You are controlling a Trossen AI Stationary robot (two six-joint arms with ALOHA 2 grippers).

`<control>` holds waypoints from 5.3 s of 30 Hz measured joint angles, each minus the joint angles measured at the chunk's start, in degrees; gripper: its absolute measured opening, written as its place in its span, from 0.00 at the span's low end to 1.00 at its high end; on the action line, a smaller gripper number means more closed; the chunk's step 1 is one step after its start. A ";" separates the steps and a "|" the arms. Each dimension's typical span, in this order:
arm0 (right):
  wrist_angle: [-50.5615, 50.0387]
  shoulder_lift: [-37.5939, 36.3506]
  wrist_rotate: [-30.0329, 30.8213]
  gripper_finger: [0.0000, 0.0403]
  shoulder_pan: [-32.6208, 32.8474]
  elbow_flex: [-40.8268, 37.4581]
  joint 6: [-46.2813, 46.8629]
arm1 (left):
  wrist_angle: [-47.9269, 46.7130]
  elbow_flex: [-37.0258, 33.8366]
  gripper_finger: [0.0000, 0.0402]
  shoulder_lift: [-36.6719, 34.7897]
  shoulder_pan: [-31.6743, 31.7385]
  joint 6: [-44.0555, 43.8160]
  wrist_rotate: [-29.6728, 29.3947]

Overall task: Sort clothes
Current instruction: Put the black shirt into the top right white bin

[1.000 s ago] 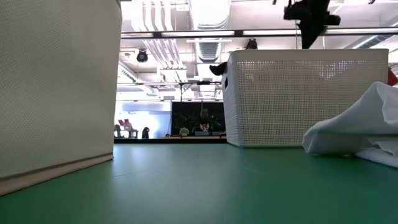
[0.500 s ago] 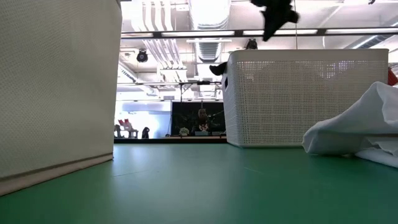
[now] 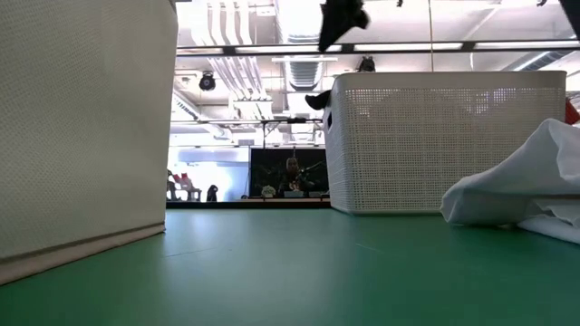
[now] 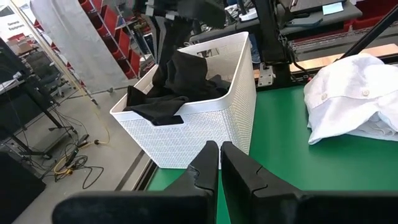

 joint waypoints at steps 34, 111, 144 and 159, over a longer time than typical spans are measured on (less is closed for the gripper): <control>7.49 7.51 16.95 0.34 5.33 -5.95 -17.08 | -5.14 0.00 0.00 0.22 0.00 -0.87 -0.07; 2.26 -12.50 22.39 0.16 -11.67 -28.98 12.57 | -5.11 0.00 0.00 0.22 0.00 -0.92 -0.07; 11.10 -31.77 18.15 0.04 -15.32 -48.66 12.76 | -5.09 0.00 0.00 0.22 0.00 -0.92 -0.07; 16.77 -32.12 7.68 0.02 -15.28 -54.30 12.72 | -5.01 0.00 0.00 0.22 0.00 -0.92 -0.09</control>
